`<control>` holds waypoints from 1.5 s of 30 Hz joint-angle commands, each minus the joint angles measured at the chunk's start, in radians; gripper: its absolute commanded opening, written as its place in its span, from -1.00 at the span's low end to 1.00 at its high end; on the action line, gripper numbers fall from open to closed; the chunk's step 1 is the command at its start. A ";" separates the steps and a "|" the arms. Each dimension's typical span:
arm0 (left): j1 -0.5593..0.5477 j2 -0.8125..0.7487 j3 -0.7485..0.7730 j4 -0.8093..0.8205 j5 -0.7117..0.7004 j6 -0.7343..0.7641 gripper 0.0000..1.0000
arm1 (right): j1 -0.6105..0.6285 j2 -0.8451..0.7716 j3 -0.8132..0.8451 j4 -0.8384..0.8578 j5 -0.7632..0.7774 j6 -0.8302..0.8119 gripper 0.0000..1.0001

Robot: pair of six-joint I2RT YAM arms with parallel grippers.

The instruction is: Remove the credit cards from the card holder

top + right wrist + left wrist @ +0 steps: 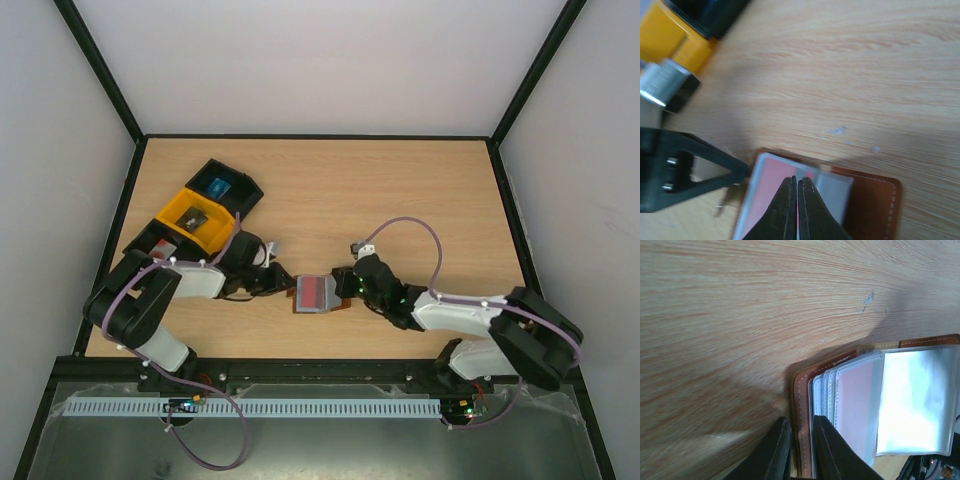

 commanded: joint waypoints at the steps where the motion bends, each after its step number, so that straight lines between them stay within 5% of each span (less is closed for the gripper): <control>1: -0.006 -0.007 -0.036 -0.028 -0.056 0.025 -0.64 | 0.002 -0.120 0.050 -0.143 -0.024 0.089 -0.91; 13: -0.004 -0.089 -0.045 -0.043 -0.086 -0.023 -0.60 | 0.107 -0.078 0.110 -0.147 -0.064 0.201 -0.74; 24: -0.015 -0.328 -0.002 -0.078 -0.068 -0.141 -0.12 | 0.107 0.052 0.051 -0.071 -0.022 0.204 -0.73; 45: -0.083 -0.056 0.004 0.122 -0.007 -0.149 -0.05 | 0.107 0.184 -0.042 0.082 -0.035 0.249 -0.95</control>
